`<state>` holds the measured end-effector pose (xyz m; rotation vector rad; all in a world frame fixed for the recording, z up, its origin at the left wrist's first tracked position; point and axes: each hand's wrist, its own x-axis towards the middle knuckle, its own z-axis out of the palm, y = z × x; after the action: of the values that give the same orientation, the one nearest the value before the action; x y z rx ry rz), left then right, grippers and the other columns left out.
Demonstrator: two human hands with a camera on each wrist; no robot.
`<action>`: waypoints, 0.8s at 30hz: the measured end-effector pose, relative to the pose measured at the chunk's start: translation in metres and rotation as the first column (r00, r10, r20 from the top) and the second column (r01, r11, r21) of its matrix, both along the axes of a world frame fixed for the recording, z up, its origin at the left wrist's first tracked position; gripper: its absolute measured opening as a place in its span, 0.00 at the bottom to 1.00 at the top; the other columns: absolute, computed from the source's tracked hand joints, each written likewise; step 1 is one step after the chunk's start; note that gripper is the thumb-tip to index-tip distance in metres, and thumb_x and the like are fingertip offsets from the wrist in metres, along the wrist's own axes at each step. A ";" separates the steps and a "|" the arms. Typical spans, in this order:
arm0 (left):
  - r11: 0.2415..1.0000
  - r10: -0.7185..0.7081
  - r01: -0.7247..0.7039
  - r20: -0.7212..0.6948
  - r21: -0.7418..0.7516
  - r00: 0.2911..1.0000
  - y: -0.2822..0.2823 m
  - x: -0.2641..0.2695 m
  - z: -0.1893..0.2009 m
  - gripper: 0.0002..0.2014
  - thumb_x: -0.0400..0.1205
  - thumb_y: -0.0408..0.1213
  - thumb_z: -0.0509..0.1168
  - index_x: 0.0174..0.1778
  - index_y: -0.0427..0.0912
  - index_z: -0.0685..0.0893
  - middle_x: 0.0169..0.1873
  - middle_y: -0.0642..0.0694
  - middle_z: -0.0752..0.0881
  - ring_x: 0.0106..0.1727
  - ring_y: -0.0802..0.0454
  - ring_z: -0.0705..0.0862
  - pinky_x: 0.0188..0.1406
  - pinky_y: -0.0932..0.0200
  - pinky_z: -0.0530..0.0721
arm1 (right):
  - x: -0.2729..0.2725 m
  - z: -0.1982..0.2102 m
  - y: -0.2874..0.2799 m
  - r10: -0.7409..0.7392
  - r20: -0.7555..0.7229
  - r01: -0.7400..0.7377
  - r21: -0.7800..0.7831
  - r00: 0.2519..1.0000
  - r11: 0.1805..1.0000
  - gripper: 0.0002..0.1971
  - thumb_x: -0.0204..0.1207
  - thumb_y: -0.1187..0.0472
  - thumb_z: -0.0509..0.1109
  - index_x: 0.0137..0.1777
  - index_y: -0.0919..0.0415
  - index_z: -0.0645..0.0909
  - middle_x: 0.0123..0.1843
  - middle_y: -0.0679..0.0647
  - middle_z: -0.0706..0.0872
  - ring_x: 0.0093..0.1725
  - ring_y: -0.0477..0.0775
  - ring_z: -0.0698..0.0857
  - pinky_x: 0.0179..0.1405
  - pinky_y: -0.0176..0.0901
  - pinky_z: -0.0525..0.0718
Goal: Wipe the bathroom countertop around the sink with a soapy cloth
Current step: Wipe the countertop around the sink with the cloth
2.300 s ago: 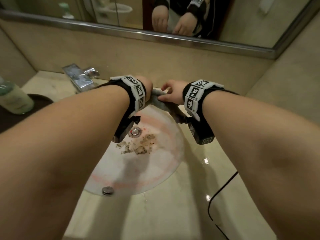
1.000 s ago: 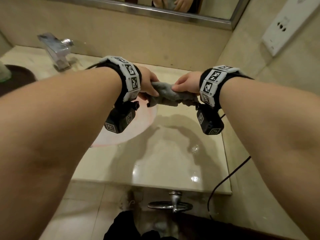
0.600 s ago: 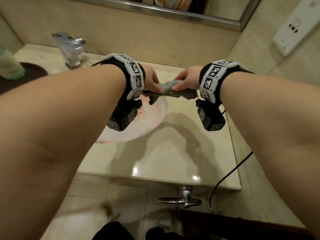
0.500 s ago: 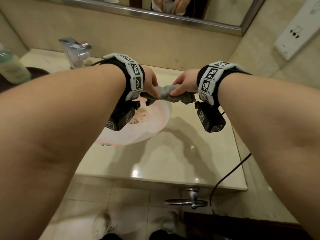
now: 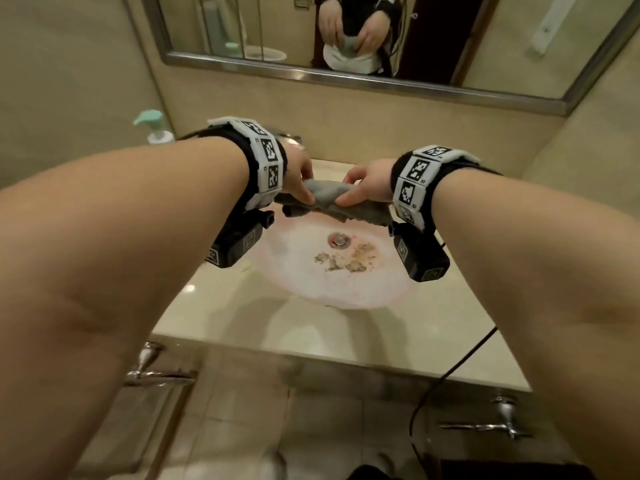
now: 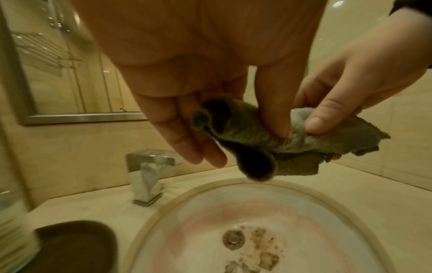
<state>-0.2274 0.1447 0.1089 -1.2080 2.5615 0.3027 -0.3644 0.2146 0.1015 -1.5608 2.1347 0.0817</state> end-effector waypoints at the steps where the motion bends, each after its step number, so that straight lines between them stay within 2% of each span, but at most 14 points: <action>1: 1.000 0.023 -0.023 -0.006 -0.002 1.000 -0.005 0.014 0.000 0.23 0.75 0.53 0.70 0.64 0.48 0.82 0.59 0.47 0.86 0.58 0.47 0.85 0.65 0.50 0.81 | 0.014 0.001 -0.006 0.029 -0.002 -0.029 0.008 1.000 1.000 0.26 0.76 0.44 0.68 0.72 0.51 0.73 0.62 0.53 0.82 0.58 0.54 0.80 0.57 0.42 0.75; 4: 0.996 0.085 -0.084 -0.027 0.040 0.996 -0.019 0.052 0.000 0.23 0.76 0.48 0.71 0.66 0.46 0.80 0.62 0.46 0.85 0.61 0.45 0.84 0.67 0.50 0.80 | 0.048 0.004 -0.027 0.119 -0.012 -0.119 0.016 0.993 0.993 0.27 0.76 0.48 0.69 0.75 0.52 0.71 0.71 0.53 0.79 0.68 0.56 0.79 0.64 0.42 0.75; 6: 0.990 0.141 -0.140 -0.013 0.030 0.990 -0.026 0.076 0.003 0.24 0.76 0.47 0.71 0.69 0.46 0.78 0.64 0.46 0.83 0.64 0.44 0.82 0.68 0.51 0.78 | 0.069 0.006 -0.041 0.186 -0.010 -0.186 0.005 0.982 0.982 0.26 0.77 0.50 0.69 0.74 0.52 0.72 0.70 0.53 0.80 0.67 0.56 0.80 0.63 0.43 0.77; 9: 0.969 0.243 -0.242 -0.015 0.037 0.970 -0.033 0.112 0.010 0.23 0.77 0.42 0.71 0.69 0.47 0.78 0.64 0.46 0.82 0.61 0.48 0.81 0.56 0.60 0.77 | 0.098 0.006 -0.060 0.265 0.026 -0.265 -0.005 0.964 0.964 0.23 0.76 0.51 0.70 0.71 0.51 0.75 0.66 0.53 0.82 0.60 0.54 0.82 0.57 0.42 0.78; 11: 0.960 0.278 -0.278 0.002 0.035 0.961 -0.041 0.135 0.010 0.24 0.76 0.40 0.72 0.69 0.47 0.78 0.65 0.46 0.82 0.63 0.48 0.80 0.58 0.57 0.77 | 0.119 0.004 -0.073 0.321 0.014 -0.321 -0.023 0.947 0.947 0.23 0.75 0.49 0.71 0.69 0.50 0.76 0.65 0.52 0.84 0.56 0.52 0.81 0.56 0.42 0.78; 14: 0.949 0.315 -0.316 0.021 0.022 0.949 -0.058 0.162 0.002 0.24 0.76 0.38 0.72 0.68 0.45 0.78 0.65 0.45 0.82 0.65 0.46 0.80 0.63 0.55 0.77 | 0.150 -0.003 -0.091 0.378 -0.042 -0.380 -0.066 0.925 0.923 0.23 0.75 0.50 0.71 0.69 0.53 0.76 0.64 0.53 0.84 0.62 0.54 0.83 0.55 0.41 0.77; 18: 0.954 0.297 -0.299 0.076 0.019 0.952 -0.086 0.184 -0.018 0.25 0.76 0.41 0.72 0.70 0.44 0.77 0.66 0.44 0.82 0.66 0.44 0.81 0.66 0.53 0.78 | 0.181 -0.021 -0.120 0.395 -0.048 -0.397 -0.045 0.917 0.917 0.23 0.74 0.53 0.72 0.68 0.57 0.77 0.65 0.56 0.84 0.63 0.57 0.82 0.57 0.43 0.79; 24: 0.978 0.203 -0.208 0.132 0.028 0.970 -0.131 0.201 -0.063 0.26 0.78 0.45 0.70 0.72 0.44 0.74 0.67 0.44 0.81 0.66 0.44 0.80 0.62 0.55 0.78 | 0.208 -0.060 -0.164 0.346 -0.084 -0.345 0.017 0.935 0.938 0.23 0.75 0.54 0.71 0.69 0.57 0.76 0.65 0.57 0.83 0.64 0.57 0.82 0.59 0.44 0.80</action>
<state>-0.0260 0.0133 0.0459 -1.4315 2.3140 0.3097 -0.1568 0.0503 0.0412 -1.9490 1.8961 0.2730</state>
